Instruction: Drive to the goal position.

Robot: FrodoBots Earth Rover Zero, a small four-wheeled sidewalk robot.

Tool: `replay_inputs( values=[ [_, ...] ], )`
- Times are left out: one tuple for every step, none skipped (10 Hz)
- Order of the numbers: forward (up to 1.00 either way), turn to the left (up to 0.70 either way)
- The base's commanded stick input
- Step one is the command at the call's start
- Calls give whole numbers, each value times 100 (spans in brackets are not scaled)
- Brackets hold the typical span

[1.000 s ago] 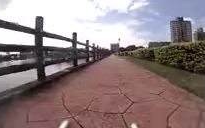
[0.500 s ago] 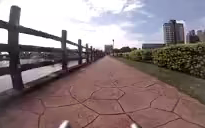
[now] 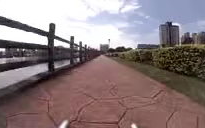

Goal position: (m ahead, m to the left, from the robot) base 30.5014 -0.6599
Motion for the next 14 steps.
replay_inputs(
  values=[
    [100,0],
    [100,0],
    [100,0],
    [100,0],
    [100,0],
    [100,0],
    [100,0],
    [100,0],
    [100,0],
    [100,0],
    [100,0],
    [100,0],
    [100,0],
    [100,0]
  ],
)
